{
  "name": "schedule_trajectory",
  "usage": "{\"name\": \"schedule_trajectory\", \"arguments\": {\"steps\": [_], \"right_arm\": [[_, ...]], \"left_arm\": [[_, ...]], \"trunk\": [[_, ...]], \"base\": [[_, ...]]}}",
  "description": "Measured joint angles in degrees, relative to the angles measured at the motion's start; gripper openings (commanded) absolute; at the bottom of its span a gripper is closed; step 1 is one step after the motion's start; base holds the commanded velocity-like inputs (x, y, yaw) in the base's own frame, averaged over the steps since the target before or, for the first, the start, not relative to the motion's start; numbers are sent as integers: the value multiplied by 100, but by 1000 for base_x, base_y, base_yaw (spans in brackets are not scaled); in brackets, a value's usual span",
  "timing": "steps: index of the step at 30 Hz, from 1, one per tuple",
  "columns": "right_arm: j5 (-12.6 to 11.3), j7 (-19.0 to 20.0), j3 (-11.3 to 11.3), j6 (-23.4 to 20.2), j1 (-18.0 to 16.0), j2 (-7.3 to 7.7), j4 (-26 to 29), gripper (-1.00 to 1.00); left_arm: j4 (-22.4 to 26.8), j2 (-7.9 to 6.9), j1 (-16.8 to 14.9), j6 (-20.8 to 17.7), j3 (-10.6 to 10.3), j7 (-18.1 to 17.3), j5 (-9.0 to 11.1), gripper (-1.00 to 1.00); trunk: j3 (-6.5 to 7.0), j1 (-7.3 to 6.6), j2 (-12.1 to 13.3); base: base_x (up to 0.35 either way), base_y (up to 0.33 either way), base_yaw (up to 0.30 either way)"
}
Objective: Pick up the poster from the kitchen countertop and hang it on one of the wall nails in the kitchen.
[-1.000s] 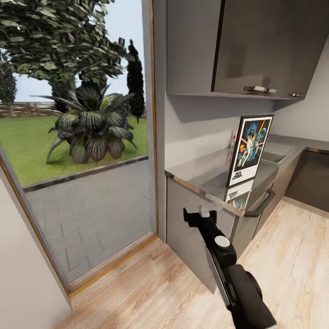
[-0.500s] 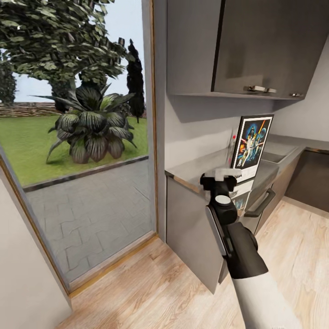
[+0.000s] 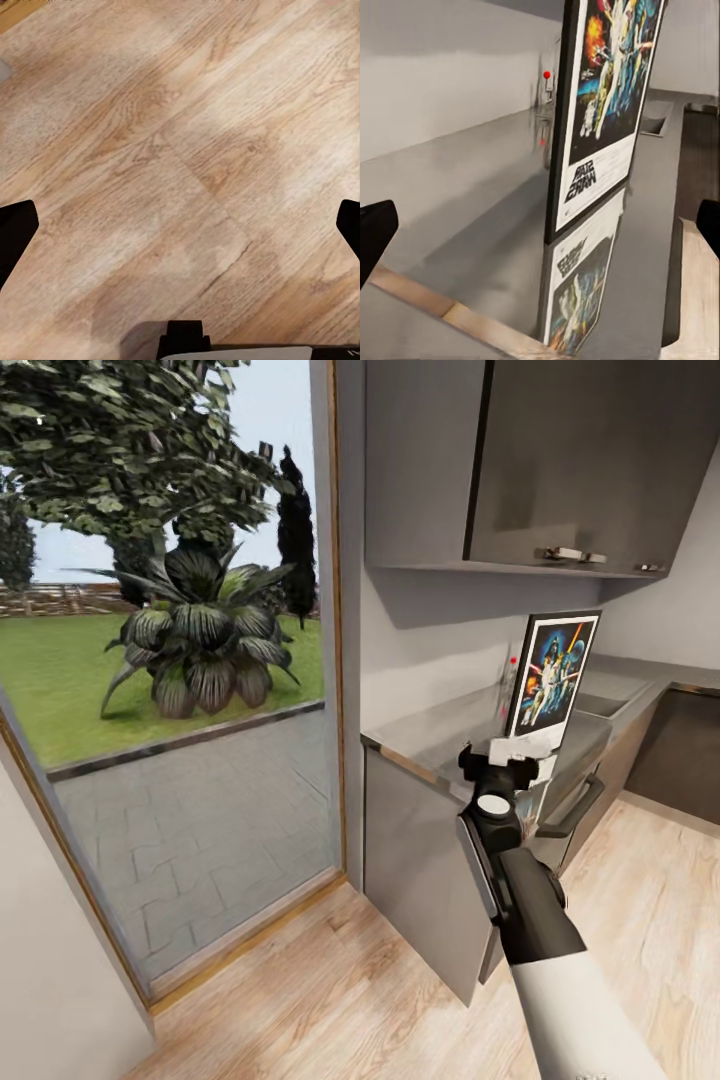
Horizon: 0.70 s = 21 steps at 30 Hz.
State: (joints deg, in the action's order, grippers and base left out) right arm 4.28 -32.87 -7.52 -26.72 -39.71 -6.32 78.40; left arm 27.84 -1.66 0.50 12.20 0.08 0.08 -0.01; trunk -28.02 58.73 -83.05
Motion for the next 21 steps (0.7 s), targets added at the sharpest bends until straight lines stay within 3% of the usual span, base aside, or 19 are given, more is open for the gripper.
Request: {"name": "schedule_trajectory", "arguments": {"steps": [9,21], "right_arm": [[-22,-474,3,1006,2,-3,-856,100],[-30,-549,3,1217,2,-2,-1074,100]], "left_arm": [[-6,0,0,11,-2,0,0,100],[-7,0,0,12,-7,0,-6,100]], "trunk": [[0,-1,-1],[0,-1,-1]], "base": [[71,-59,0],[85,-76,0]]}}
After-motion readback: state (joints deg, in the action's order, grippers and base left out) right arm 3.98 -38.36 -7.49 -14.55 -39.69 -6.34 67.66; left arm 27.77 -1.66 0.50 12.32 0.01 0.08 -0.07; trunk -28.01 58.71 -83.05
